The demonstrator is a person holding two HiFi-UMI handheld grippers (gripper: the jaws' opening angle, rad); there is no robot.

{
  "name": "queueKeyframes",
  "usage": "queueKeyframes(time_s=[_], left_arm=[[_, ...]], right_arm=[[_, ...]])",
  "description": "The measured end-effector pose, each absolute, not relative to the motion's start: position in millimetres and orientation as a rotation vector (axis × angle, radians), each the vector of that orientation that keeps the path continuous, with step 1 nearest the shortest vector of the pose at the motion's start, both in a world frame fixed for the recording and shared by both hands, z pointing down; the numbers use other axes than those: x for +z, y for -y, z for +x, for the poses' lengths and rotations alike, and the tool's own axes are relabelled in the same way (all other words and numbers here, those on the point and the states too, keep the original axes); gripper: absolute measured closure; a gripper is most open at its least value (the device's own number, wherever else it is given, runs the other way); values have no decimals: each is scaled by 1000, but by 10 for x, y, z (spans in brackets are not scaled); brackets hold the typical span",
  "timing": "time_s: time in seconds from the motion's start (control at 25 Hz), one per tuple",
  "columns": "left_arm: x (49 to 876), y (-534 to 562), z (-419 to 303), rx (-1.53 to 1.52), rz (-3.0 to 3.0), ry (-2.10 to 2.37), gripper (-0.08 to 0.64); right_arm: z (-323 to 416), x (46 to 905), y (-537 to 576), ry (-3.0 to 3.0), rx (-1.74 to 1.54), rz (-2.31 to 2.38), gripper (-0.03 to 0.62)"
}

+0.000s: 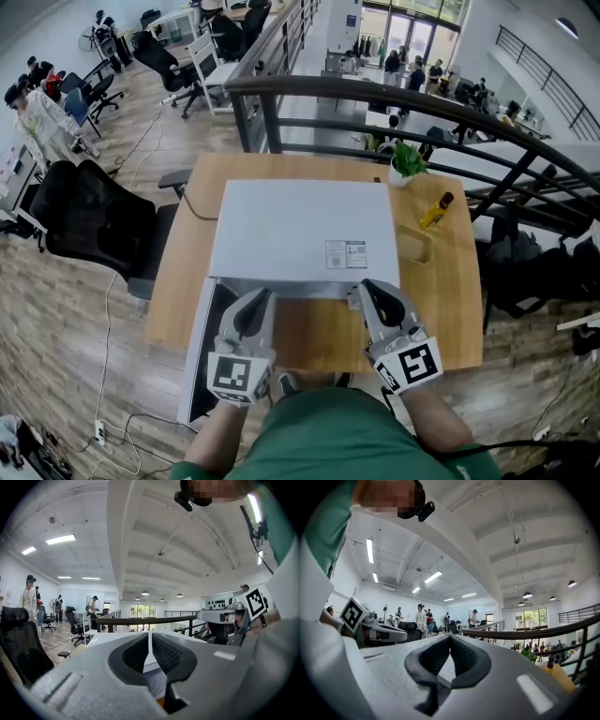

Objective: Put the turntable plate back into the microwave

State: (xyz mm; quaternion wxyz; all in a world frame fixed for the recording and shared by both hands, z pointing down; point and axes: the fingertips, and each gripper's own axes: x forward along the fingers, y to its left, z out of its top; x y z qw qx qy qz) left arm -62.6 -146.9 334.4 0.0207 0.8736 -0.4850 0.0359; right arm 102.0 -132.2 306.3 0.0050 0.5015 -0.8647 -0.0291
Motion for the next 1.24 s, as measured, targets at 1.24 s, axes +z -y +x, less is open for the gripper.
queueKeyframes(time_s=[1.24], left_arm=[[3528, 1383, -541, 154, 2682, 1461, 528]], right_arm=[[963, 3169, 1184, 2715, -57, 1531, 589]])
